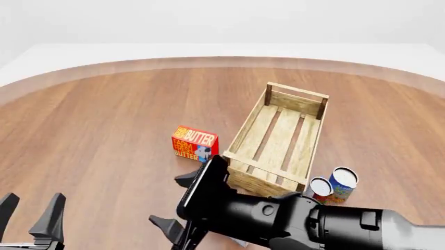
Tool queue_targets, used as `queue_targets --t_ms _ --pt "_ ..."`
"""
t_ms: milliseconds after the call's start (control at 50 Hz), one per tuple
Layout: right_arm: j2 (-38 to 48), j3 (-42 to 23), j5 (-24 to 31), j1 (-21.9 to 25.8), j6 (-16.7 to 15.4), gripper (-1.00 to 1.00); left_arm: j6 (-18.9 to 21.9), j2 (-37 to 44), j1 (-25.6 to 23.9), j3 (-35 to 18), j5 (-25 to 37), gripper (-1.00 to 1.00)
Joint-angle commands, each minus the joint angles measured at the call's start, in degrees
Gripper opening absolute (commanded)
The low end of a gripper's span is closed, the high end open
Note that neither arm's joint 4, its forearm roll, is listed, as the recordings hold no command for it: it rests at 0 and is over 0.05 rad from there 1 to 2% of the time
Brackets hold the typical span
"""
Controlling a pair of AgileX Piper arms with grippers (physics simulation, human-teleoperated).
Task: Pick up the ketchup, and put it in the wooden tray.
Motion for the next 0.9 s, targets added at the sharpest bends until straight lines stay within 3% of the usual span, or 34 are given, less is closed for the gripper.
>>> queue_targets --t_ms 20,900 --pt "5.7 -4.2 0.1 3.2 0.0 1.0 0.0 0.0 0.0 0.0 0.0 1.0" --pt "20.2 -18.2 2.6 15.6 -0.2 1.0 0.0 0.0 0.0 0.0 0.0 1.0"
